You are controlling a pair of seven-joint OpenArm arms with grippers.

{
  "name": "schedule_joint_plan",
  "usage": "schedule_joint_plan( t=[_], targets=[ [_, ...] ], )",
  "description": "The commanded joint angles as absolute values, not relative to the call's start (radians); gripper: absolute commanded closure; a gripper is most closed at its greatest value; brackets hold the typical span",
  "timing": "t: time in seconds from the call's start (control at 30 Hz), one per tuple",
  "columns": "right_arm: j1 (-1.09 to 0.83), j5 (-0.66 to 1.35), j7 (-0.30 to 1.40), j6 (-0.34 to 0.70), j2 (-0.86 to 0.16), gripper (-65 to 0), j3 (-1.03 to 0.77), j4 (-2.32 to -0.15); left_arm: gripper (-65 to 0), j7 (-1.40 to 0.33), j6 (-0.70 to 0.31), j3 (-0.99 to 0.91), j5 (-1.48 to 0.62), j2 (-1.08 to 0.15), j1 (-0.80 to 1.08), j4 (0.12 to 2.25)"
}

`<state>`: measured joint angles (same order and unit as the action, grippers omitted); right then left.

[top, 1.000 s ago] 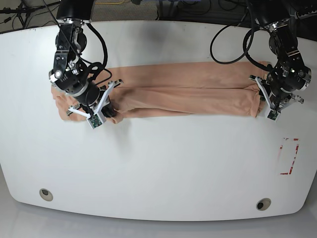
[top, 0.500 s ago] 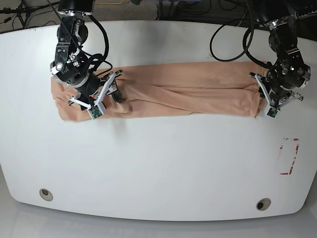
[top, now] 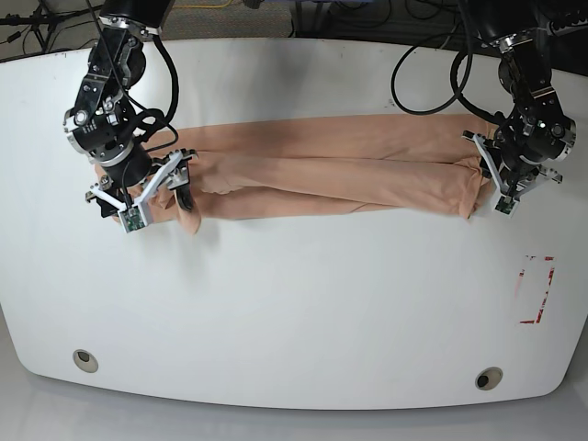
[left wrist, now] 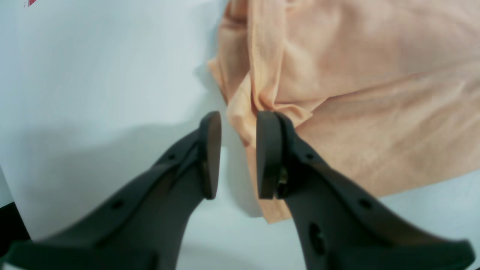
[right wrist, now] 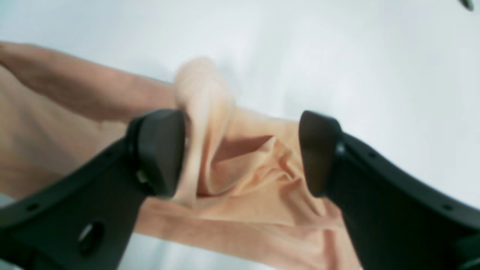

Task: Fold the T-shirt properly
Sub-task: 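Grasp the folded end with the right gripper and tuck it inward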

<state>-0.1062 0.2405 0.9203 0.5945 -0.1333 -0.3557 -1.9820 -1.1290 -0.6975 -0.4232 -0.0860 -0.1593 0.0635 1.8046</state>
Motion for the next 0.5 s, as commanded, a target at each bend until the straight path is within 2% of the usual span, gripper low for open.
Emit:
schedule_joint_plan(
  t=[0.0,0.17,0.47],
  targets=[
    [-0.125,0.255,0.905,0.598,-0.137,-39.5,-0.377,-2.018,-14.0,-1.115,-0.698,-0.426,-0.091,-0.173,0.050,1.822],
    [-0.134,0.254,0.905,0.598,-0.136,-31.4,-0.407,-2.014,-14.0,-1.115,-0.698,-0.426,-0.091,-0.173,0.050,1.822],
    [-0.107,0.246,0.900,0.591,-0.136,-32.3,-0.415,-1.995,-14.0,-1.115,-0.698,-0.426,-0.091,-0.173,0.051,1.822]
  ],
)
